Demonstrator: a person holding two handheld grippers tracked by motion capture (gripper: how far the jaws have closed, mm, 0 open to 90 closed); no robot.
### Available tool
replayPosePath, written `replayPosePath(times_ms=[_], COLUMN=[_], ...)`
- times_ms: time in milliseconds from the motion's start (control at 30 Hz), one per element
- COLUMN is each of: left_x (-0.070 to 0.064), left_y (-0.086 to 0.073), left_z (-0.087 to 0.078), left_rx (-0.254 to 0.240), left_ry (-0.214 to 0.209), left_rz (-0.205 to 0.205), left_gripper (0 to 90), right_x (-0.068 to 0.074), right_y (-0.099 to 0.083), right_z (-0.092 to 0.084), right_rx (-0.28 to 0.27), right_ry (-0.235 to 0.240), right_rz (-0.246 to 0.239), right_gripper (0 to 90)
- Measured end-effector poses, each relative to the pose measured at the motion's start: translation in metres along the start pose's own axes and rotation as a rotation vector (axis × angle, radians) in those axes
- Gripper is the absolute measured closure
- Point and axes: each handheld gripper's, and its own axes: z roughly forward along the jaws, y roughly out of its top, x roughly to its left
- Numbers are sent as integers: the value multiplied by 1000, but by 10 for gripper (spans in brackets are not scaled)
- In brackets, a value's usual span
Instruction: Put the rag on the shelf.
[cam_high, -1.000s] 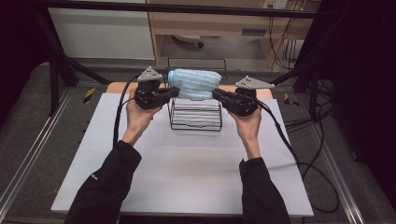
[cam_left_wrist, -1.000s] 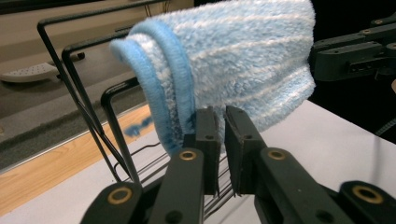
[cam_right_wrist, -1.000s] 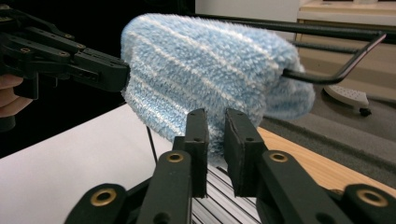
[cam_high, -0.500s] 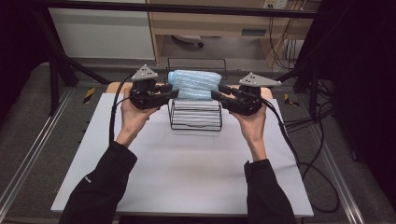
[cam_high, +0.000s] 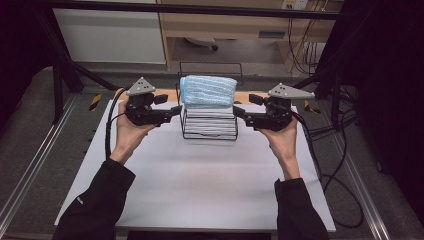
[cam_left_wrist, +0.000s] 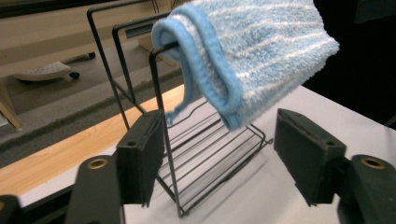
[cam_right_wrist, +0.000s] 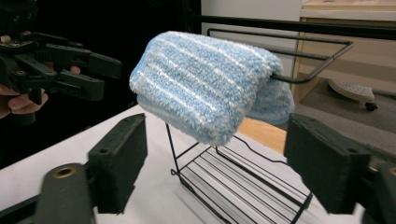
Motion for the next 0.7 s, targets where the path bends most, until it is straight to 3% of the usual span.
replayPosePath(times_ms=[233,500,700], left_x=[0,-1,1], left_y=[-25,-66,-99], left_z=[-7,-10,-12], left_rx=[33,60,85], left_ry=[-11,-27,-21], left_rz=[13,5,-7], left_gripper=[235,153,140], right_x=[-1,-4,-6], right_y=[-17,-47,-72], right_z=[-8,-14,-19], right_rx=[22,55,79], right_ry=[5,19,36], right_rz=[8,24,40], right_gripper=[101,45,22])
